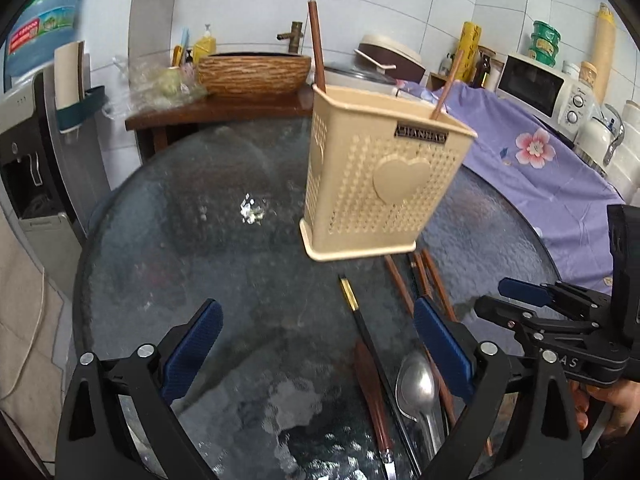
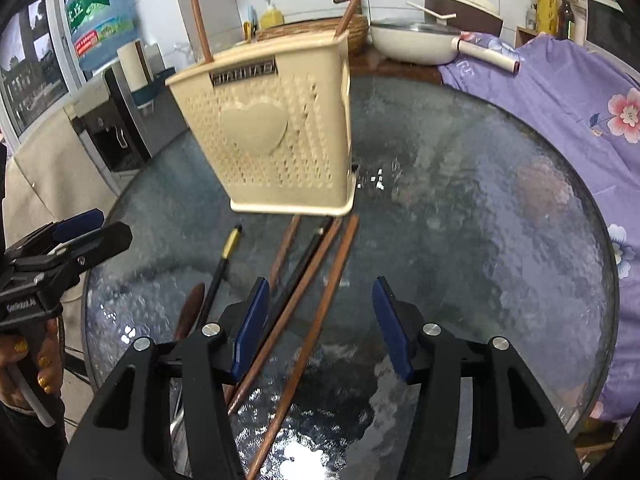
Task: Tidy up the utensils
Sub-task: 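Grasp the wooden-handled spoon with the left tool while the right tool grasps a chopstick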
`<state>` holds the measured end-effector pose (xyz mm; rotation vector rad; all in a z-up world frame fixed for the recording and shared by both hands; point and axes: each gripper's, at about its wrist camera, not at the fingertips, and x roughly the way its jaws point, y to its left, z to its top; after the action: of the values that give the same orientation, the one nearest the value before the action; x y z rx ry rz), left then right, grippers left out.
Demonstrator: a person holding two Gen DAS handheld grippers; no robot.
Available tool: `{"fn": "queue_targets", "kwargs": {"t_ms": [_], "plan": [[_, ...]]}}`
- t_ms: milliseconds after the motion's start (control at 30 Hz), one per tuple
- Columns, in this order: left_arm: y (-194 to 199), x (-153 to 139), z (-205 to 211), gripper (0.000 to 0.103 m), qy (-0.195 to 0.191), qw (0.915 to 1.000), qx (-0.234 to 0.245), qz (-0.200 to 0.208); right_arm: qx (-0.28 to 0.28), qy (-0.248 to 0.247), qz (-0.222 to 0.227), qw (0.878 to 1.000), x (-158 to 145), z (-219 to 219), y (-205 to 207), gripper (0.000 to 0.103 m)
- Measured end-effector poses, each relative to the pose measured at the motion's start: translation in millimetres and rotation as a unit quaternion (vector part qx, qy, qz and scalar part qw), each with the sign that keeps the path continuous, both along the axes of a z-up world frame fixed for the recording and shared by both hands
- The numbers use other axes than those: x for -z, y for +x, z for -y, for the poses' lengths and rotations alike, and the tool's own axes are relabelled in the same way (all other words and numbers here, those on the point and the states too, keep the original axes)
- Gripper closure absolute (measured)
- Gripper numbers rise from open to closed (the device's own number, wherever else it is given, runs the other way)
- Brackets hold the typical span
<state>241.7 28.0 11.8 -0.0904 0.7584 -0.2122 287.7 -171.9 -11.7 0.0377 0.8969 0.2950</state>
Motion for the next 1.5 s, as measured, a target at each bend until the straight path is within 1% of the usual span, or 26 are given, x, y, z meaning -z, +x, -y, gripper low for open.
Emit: {"fn": "queue_targets", "kwargs": {"t_ms": [233, 400, 500, 633, 700, 867, 967, 1100, 1233, 1333, 1433, 1500], "plan": [[-10, 25, 11, 0.025, 0.004, 0.9991, 0.023, -0.036, -0.005, 0.001, -0.028, 1.000, 15, -8, -3, 0.061], [-14, 39, 15, 0.035, 0.004, 0.9976, 0.034, -0.060, -0.007, -0.011, -0.045, 0.999, 26, -16, -4, 0.068], [-18, 43, 18, 0.038, 0.010, 0.9972, 0.038, -0.063, 0.001, -0.026, -0.049, 0.998, 31, -19, -4, 0.072], [-20, 46, 22, 0.041, 0.015, 0.9966, 0.043, -0.069, 0.013, -0.033, -0.052, 0.998, 35, -18, 1, 0.073], [-20, 48, 22, 0.046, 0.013, 0.9963, 0.043, -0.074, 0.020, -0.036, -0.054, 0.998, 37, -18, 3, 0.074], [-22, 51, 27, 0.050, 0.016, 0.9953, 0.053, -0.079, 0.028, -0.049, -0.047, 0.997, 37, -18, 8, 0.075], [-22, 53, 30, 0.055, 0.017, 0.9951, 0.052, -0.082, 0.029, -0.058, -0.043, 0.997, 37, -21, 10, 0.075], [-22, 57, 33, 0.062, 0.028, 0.9943, 0.054, -0.087, 0.028, -0.064, -0.039, 0.997, 37, -23, 10, 0.075], [-22, 58, 37, 0.065, 0.037, 0.9941, 0.055, -0.086, 0.029, -0.071, -0.036, 0.996, 38, -25, 11, 0.075], [-21, 58, 42, 0.068, 0.046, 0.9940, 0.054, -0.084, 0.029, -0.079, -0.033, 0.996, 39, -28, 13, 0.075], [-16, 59, 47, 0.076, 0.059, 0.9937, 0.051, -0.080, 0.030, -0.081, -0.033, 0.996, 39, -30, 17, 0.075], [-11, 59, 50, 0.084, 0.062, 0.9936, 0.050, -0.079, 0.032, -0.084, -0.033, 0.995, 39, -31, 21, 0.075]]}}
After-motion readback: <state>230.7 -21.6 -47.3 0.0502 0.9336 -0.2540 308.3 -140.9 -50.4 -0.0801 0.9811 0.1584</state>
